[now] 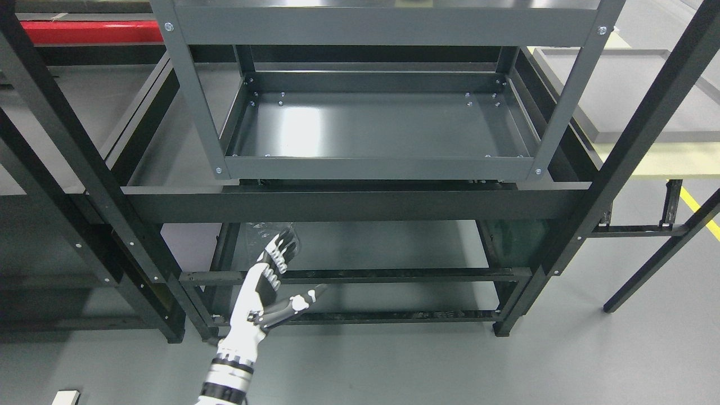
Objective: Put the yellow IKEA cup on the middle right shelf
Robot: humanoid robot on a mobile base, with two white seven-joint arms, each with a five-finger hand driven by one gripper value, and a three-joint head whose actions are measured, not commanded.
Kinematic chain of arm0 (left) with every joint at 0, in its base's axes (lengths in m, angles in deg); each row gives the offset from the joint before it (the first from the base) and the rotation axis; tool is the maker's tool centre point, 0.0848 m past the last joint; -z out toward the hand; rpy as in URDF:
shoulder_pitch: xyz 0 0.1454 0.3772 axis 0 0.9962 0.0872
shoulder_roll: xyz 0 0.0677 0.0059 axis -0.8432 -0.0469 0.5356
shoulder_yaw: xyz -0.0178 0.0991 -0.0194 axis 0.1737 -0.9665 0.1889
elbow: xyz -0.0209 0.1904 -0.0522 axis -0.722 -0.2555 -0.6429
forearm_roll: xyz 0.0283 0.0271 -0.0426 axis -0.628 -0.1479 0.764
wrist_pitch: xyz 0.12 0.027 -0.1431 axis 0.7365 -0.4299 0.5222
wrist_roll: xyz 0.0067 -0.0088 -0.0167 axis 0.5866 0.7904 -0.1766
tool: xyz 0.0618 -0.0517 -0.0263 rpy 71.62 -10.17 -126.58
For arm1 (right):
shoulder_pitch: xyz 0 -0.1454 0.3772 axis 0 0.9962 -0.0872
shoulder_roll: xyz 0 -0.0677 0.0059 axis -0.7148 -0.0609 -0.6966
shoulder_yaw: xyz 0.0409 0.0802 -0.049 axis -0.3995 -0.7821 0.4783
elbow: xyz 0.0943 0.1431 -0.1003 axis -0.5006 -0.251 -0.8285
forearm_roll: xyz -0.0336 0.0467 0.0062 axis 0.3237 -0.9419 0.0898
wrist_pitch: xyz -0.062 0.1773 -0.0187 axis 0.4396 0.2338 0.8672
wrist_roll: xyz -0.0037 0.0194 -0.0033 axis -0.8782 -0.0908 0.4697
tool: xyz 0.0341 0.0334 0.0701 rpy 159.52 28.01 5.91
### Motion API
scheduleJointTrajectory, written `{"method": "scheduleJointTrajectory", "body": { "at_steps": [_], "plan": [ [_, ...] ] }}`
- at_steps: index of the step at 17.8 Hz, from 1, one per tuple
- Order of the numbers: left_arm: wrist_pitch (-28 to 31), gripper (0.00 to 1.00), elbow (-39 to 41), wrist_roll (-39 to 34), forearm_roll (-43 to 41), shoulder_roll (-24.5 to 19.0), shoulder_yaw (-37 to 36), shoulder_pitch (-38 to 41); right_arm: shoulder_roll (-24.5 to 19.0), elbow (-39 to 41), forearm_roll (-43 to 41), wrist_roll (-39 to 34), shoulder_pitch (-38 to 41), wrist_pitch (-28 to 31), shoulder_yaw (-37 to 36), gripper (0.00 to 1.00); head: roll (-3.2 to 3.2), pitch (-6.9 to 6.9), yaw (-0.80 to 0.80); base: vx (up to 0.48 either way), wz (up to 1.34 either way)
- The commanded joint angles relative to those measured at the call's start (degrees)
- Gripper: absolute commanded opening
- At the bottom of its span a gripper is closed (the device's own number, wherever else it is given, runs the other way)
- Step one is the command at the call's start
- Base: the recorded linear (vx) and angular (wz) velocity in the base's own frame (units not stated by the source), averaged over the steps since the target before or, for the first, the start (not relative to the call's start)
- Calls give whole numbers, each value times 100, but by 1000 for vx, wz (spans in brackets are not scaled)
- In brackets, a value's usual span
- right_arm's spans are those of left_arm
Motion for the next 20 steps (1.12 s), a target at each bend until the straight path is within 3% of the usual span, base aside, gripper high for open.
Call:
{"method": "scheduleJointTrajectory", "body": {
  "at_steps": [1,7,13,20],
  "plan": [
    [195,99,-139,-87,-47,-106,1083,596,100,0,-141,-4,81,5,97,99,0,0,0,0,0],
    [257,99,-26,-52,-30,-100,1401,500,100,0,-141,-4,81,5,97,99,0,0,0,0,0],
    [222,99,959,-70,-30,-100,620,465,100,0,-141,-4,81,5,97,99,0,0,0,0,0],
    [90,99,968,-87,-30,-100,329,412,100,0,-141,-4,81,5,97,99,0,0,0,5,6]
  ]
}}
